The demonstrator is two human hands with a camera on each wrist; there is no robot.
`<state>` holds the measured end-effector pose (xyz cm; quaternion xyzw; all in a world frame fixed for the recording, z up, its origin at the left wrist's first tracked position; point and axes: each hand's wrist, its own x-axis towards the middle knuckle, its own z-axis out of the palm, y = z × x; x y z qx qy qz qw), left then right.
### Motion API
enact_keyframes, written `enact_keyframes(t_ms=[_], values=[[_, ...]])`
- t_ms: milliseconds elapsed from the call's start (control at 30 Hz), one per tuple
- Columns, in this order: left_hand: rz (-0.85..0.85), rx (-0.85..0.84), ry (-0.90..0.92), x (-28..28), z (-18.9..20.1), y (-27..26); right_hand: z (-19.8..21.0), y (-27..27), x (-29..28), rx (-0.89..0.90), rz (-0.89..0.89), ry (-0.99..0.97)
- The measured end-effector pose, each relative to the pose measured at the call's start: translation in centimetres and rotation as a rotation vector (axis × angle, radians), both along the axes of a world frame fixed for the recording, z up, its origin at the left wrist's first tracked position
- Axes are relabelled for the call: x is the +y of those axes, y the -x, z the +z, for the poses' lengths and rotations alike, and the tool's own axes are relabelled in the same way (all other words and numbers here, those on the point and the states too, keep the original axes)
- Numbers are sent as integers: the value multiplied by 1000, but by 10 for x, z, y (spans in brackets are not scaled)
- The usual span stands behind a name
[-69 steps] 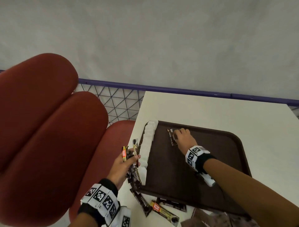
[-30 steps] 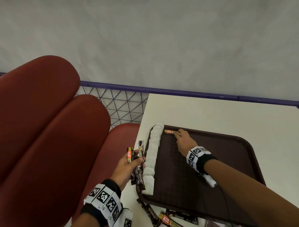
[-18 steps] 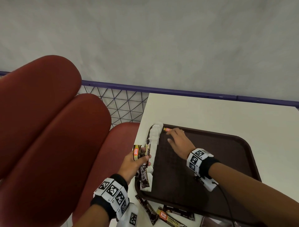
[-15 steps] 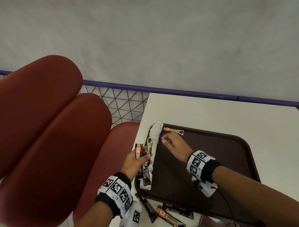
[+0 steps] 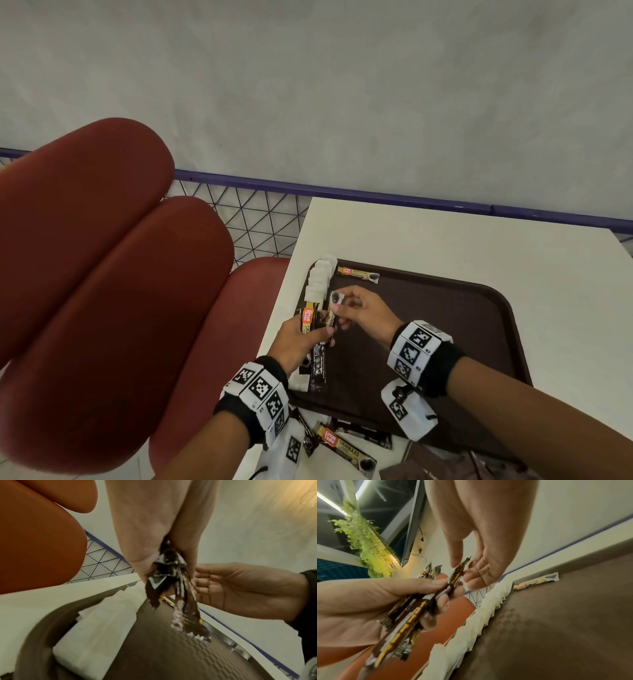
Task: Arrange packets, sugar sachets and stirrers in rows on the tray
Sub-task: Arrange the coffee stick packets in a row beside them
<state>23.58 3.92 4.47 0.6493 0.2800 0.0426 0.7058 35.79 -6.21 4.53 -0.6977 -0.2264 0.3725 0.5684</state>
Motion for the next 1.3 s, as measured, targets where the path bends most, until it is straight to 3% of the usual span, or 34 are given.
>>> enact_keyframes(t_ms=[167, 300, 367, 533, 667, 1000, 1200, 1300], values=[[-38, 48, -49, 1, -2, 2, 6, -17, -11, 67, -94, -15], [86, 27, -40, 8, -4, 3, 7, -30, -21, 160, -115, 0], [172, 21, -3, 12, -4, 3, 5, -37, -24, 169, -208, -16], [292, -23, 144, 22, -1, 10, -13, -58, -24, 68, -479, 64], [312, -39, 187, 31, -4, 15, -35, -68, -10, -65, -573, 191], [318, -40, 208, 53, -4, 24, -55, -72, 21, -222, -512, 450], [318, -21, 183, 60, -8, 25, -51, -69, 10, -596, -420, 612], [313, -26, 194, 59, -8, 21, -53, -63, 8, -808, -229, 594]])
